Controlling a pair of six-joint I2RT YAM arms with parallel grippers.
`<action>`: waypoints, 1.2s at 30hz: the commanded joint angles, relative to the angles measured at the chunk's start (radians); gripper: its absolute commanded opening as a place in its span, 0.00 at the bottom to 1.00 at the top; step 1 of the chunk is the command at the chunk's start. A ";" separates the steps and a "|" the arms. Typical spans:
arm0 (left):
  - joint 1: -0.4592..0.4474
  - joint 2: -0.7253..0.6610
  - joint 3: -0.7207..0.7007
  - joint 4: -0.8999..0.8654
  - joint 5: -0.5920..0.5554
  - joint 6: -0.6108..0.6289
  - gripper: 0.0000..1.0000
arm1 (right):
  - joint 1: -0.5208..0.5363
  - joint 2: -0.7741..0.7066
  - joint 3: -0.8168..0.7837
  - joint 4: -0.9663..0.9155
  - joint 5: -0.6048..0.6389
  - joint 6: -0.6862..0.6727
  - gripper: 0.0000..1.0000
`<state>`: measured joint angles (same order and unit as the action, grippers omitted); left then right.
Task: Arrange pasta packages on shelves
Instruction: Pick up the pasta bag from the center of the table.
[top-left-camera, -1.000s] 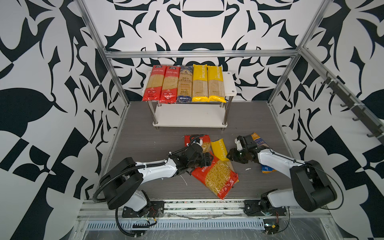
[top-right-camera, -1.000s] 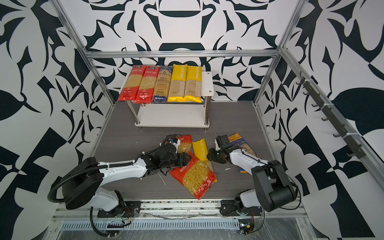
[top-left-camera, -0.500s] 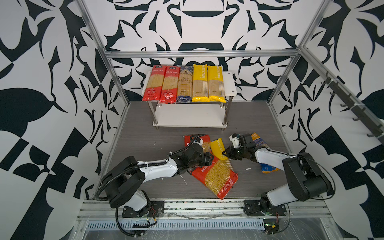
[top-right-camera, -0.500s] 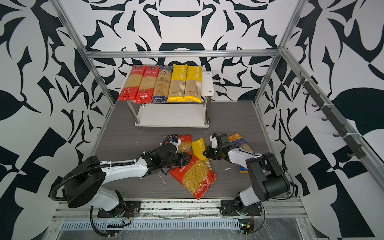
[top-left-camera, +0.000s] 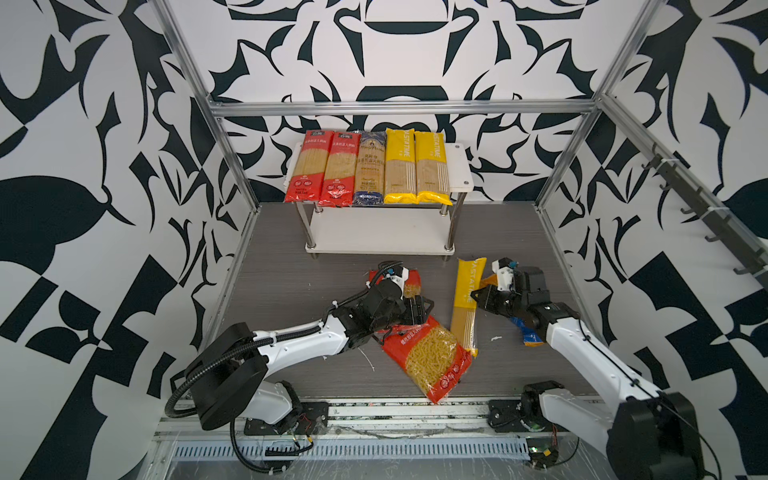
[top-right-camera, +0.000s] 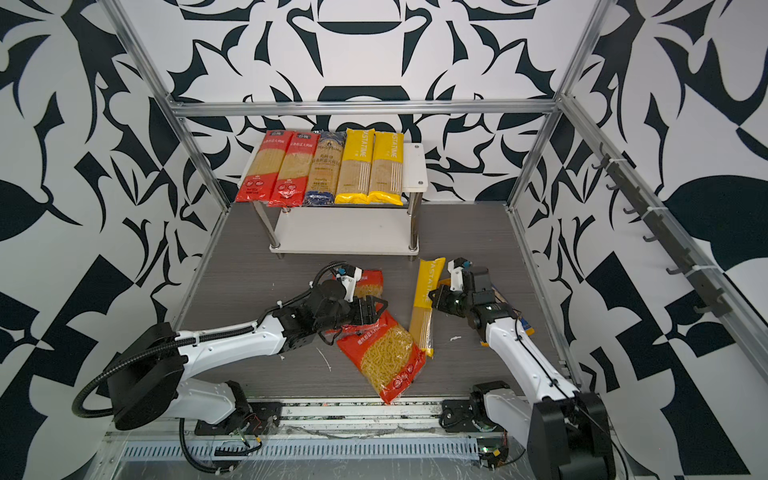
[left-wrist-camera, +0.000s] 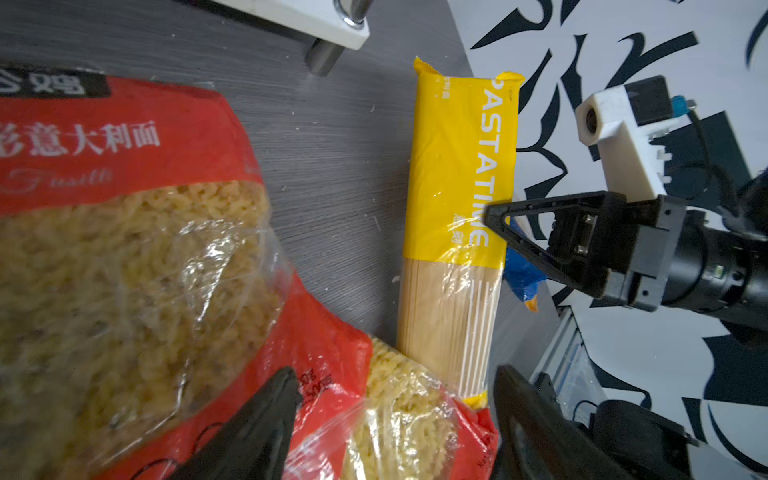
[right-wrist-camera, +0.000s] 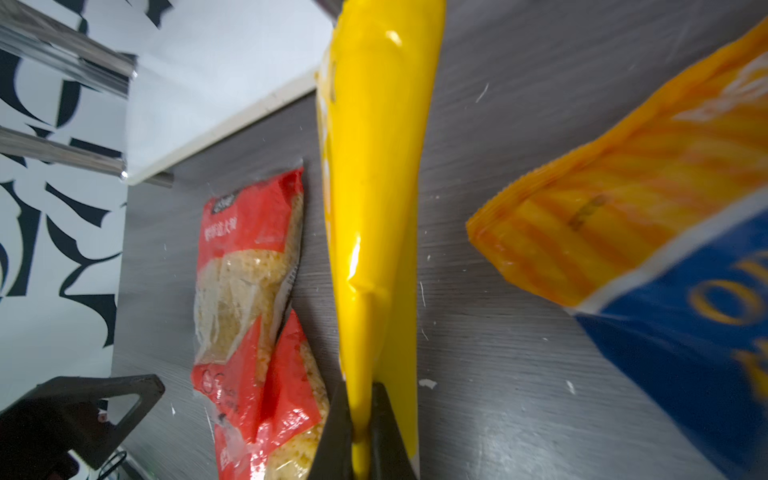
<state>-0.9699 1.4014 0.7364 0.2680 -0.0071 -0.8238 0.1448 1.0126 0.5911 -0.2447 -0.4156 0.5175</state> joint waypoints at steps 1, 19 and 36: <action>-0.003 -0.033 -0.008 0.108 0.030 0.036 0.81 | 0.006 -0.099 0.098 0.048 -0.068 0.029 0.00; 0.036 -0.036 0.045 0.235 0.199 0.229 0.94 | 0.006 -0.315 0.103 0.494 -0.325 0.071 0.00; 0.098 -0.019 0.163 0.234 0.483 0.197 0.74 | 0.006 -0.146 0.176 1.015 -0.570 0.401 0.00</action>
<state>-0.8837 1.3846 0.8692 0.4900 0.4198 -0.6338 0.1467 0.8883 0.6727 0.5228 -0.9520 0.8593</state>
